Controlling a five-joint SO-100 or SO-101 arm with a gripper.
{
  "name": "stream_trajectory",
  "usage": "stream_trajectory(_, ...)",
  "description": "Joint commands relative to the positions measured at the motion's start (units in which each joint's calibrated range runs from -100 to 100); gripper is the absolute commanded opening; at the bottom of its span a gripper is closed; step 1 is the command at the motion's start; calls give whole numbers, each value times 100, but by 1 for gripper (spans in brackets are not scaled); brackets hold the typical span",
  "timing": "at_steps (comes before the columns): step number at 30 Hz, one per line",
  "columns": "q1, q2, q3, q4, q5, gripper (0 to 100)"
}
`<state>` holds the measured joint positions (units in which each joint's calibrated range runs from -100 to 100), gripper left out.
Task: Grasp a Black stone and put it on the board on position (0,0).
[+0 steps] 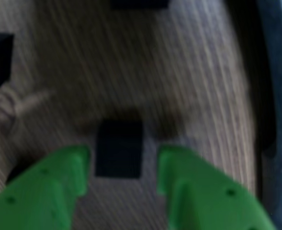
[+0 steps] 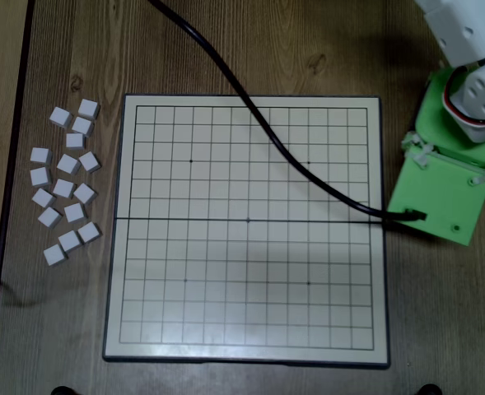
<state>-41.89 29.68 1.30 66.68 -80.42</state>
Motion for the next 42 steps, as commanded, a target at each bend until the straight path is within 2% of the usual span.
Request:
stream_trajectory(1,-3,-174,54,-124,-34,6)
stream_trajectory(16,-3,-293,324,-339,122,5)
stream_trajectory(22,-22,-420,-719,628,317,5)
stream_trajectory(31,97,-683,-1714,1265,913,6)
stream_trajectory(42,952,-1472,-1492,1406,1705,6)
